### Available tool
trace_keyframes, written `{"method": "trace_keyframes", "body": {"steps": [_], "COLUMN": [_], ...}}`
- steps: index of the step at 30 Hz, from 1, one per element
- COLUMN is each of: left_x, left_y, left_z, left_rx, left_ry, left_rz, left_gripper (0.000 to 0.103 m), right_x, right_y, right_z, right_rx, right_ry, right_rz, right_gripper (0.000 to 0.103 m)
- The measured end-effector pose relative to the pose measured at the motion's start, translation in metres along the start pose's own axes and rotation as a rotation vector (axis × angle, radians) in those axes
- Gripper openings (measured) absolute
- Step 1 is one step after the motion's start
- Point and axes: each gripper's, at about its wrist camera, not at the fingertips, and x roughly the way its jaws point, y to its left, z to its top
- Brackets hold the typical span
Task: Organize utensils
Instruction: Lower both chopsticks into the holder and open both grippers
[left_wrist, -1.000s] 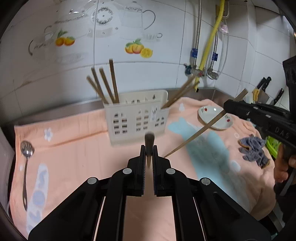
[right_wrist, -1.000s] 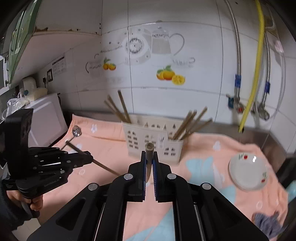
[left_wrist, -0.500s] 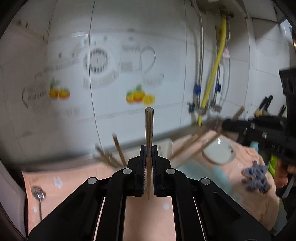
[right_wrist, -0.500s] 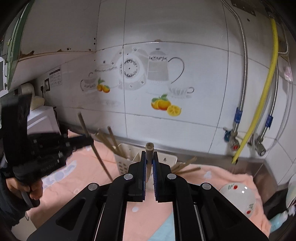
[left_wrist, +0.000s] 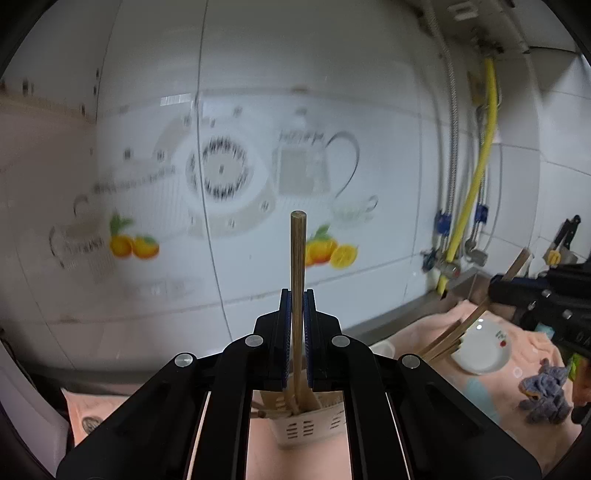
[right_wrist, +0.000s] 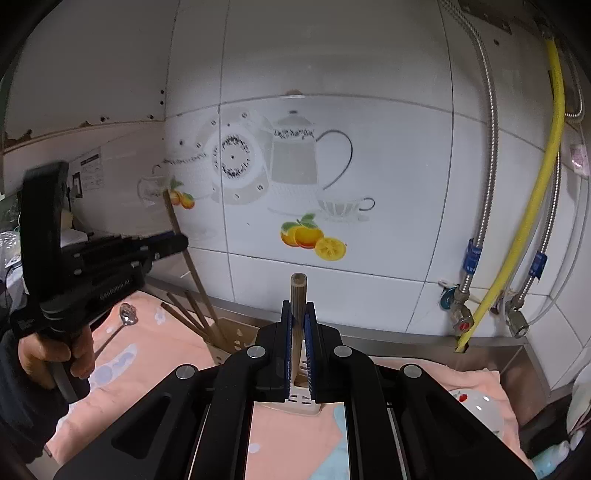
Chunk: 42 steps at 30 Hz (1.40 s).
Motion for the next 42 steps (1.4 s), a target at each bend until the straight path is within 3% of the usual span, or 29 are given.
{"method": "trace_keyframes", "body": {"steps": [8,16,21,31,40,42], "left_x": [0.025,0.032,0.031,0.028,0.02,0.018], "left_y": [0.019,0.024,0.023,0.024,0.023,0.022], "left_z": [-0.029,-0.037,-0.04,-0.041,-0.043,-0.043], "left_rx": [-0.061,-0.07,-0.061,-0.059,-0.044,-0.035], "left_ry": [0.084,0.111,0.116,0.113,0.097,0.087], "left_rz": [-0.014,-0.026,-0.016,-0.013,0.007,0.014], "left_gripper": [0.006,0.008,0.035,0.054,0.087,0.093], "right_x": [0.022,0.013,0.01,0.035,0.053,0.054], "right_y": [0.001,0.001,-0.001,-0.001,-0.002,-0.002], "right_z": [-0.007,0.012,0.021,0.007,-0.006,-0.007], "right_rx": [-0.001,-0.005,-0.004,0.002,0.015,0.017], "right_ry": [0.02,-0.026,-0.048,0.015,0.06,0.062], "right_rz": [-0.006,-0.015,-0.033,-0.034,-0.03,-0.032], "right_gripper": [0.006,0.006,0.006,0.006,0.007,0.011]}}
